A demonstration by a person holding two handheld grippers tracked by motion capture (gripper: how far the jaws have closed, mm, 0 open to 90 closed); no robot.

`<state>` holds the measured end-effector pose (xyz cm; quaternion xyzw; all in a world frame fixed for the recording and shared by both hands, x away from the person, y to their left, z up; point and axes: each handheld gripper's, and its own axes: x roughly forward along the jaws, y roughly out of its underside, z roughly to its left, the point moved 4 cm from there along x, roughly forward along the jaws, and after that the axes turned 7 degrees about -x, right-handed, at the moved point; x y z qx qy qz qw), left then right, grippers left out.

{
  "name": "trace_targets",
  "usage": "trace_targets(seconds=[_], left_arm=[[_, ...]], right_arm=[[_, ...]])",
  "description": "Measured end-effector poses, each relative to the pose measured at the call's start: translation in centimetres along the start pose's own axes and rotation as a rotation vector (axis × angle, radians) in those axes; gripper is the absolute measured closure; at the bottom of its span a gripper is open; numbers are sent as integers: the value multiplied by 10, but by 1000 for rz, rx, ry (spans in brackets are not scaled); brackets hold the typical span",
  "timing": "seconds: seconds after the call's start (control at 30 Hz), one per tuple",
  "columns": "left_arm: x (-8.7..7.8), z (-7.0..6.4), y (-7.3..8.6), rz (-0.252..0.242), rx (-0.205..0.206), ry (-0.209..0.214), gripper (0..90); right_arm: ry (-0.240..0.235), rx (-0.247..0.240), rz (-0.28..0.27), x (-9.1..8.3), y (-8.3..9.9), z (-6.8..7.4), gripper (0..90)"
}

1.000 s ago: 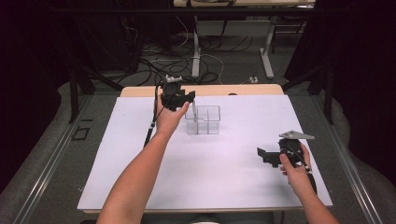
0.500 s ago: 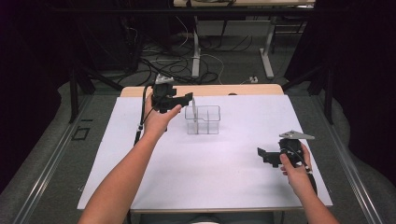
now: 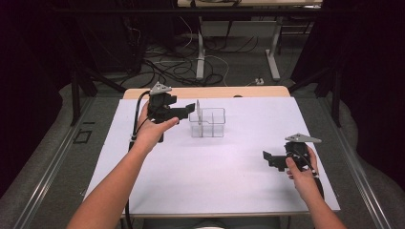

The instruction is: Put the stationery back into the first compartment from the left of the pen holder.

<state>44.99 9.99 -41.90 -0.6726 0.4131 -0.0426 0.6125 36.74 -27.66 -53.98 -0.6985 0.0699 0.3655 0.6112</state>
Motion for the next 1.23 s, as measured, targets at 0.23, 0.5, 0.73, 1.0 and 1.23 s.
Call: trace_targets(seconds=[0.23, 0.5, 0.73, 1.0, 1.23], left_arm=[[-10, 4, 20, -31, -14, 2, 84], [-21, 20, 53, -42, -31, -35, 1], [-31, 35, 78, -41, -56, -78, 1], [-32, 49, 96, -40, -88, -143, 3], [-32, 55, 103, -26, -93, -168, 3]], right_arm=[[-4, -3, -2, 0, 0, 0, 0], [-5, -6, 0, 1, 0, 1, 0], [-7, -7, -4, 2, 0, 3, 0], [-5, -18, 1, 4, 1, 2, 0], [-1, -14, 9, 4, 2, 1, 0]])
